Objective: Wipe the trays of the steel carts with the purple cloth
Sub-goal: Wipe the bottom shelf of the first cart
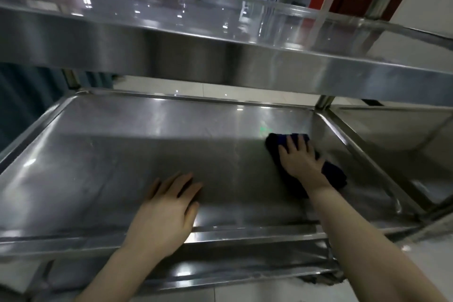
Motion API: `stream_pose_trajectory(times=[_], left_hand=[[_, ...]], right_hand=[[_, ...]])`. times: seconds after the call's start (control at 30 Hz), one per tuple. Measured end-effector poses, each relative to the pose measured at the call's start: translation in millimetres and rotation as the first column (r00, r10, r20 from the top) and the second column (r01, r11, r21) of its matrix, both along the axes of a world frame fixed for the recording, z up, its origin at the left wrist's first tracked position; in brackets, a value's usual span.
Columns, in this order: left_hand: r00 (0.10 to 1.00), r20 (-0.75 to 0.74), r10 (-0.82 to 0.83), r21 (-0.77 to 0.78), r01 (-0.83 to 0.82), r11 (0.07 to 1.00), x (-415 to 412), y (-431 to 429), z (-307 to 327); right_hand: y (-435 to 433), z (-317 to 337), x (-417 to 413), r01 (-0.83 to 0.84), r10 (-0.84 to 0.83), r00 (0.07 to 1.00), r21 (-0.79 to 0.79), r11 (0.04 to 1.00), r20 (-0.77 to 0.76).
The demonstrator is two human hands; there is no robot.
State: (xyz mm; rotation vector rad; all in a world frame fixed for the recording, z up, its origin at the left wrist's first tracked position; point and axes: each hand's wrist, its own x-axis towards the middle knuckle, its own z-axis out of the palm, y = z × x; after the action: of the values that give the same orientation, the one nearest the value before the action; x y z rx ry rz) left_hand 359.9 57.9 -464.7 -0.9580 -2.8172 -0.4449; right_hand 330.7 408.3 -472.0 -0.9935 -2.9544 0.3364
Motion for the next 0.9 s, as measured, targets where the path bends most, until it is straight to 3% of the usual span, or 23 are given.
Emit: stream_pose_trajectory(times=[0.07,0.17,0.23,0.33,0.4,0.5,0.6,0.73,0.83,0.9], left_hand=[[1.0,-0.003,0.002,0.018,-0.002,1.0,2.6,-0.3,2.8],[0.999,-0.002,0.039,0.079,-0.039,0.996,4.8,-4.3,3.2],[0.997,0.031,0.065,0.15,-0.069,0.986,4.0,-12.1,3.6],[0.997,0.033,0.063,0.113,-0.066,0.991,-1.0,-41.7,6.6],[0.997,-0.014,0.07,-0.002,-0.07,0.998,-10.3,-72.0,7.0],[0.975,-0.06,0.215,-0.079,-0.219,0.972,-21.7,-126.2,8.4],[0.937,-0.027,0.35,-0.044,-0.351,0.936,-25.1,-161.8,2.9],[0.916,0.0,0.401,-0.055,-0.4,0.915,-27.5,-161.2,-0.3],[0.92,-0.007,0.393,-0.034,-0.393,0.919,-29.5,-163.6,-5.3],[0.923,-0.007,0.385,-0.037,-0.385,0.922,-31.5,-167.3,-7.9]], right_hand=[[-69.5,-2.0,-43.0,-0.219,0.219,0.976,0.006,0.976,-0.013],[-178.1,-0.1,-84.9,-0.56,0.561,0.827,0.039,0.828,-0.027],[-199.4,7.3,-87.7,-0.66,0.661,0.751,0.016,0.751,0.0],[-146.9,8.0,-67.3,-0.579,0.582,0.813,0.07,0.813,-0.034],[-87.2,8.9,-35.6,-0.413,0.42,0.904,0.092,0.906,-0.076],[4.6,7.1,25.1,-0.151,0.154,0.988,0.163,0.975,-0.008],[37.0,9.7,63.3,0.124,-0.124,0.992,-0.025,0.992,-0.014],[-42.7,6.0,36.3,0.031,-0.032,0.999,0.026,0.999,0.027],[-154.6,0.5,-7.6,-0.211,0.214,0.977,0.094,0.973,-0.021],[-238.0,-0.4,-28.1,-0.401,0.403,0.915,0.085,0.912,-0.013]])
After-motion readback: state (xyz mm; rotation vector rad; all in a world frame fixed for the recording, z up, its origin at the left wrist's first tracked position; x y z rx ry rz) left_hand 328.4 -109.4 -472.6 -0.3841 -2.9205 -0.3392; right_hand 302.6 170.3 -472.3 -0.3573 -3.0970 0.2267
